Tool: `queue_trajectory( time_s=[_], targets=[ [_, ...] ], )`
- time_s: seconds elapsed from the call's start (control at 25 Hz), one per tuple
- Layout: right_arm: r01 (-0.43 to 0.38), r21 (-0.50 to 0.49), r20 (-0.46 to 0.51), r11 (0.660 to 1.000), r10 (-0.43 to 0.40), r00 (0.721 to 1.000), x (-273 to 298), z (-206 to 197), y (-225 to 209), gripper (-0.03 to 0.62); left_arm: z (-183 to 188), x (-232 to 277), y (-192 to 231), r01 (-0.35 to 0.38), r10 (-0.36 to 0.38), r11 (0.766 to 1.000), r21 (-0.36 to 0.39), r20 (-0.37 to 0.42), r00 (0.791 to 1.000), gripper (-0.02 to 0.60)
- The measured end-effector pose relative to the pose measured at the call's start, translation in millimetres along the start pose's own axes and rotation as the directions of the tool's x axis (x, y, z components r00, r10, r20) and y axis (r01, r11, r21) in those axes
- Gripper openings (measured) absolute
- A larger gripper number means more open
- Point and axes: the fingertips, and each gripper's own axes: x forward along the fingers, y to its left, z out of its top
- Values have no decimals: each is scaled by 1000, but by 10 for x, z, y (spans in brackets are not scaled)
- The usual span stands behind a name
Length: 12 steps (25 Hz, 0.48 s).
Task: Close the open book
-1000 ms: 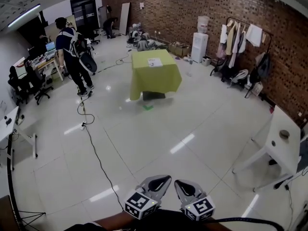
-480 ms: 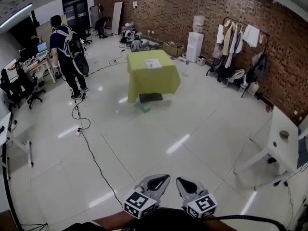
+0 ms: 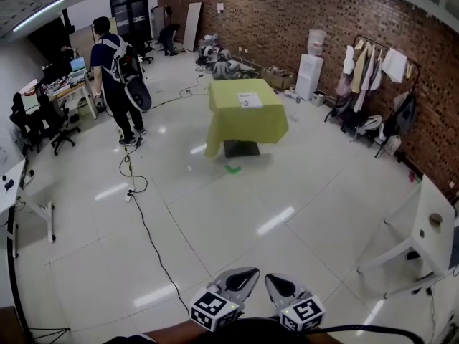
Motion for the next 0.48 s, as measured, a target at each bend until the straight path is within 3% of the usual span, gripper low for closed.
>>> queue_trajectory(
  time_s=[0.2, 0.48],
  targets=[
    [-43, -3, 6, 999, 43, 999, 156, 9, -139, 8, 25, 89, 177, -51, 51, 999, -13, 13, 999, 8],
    [-117, -13, 28, 993, 117, 993, 221, 146, -671, 8, 168, 577, 260, -138, 138, 990, -4, 23, 990, 8]
  ],
)
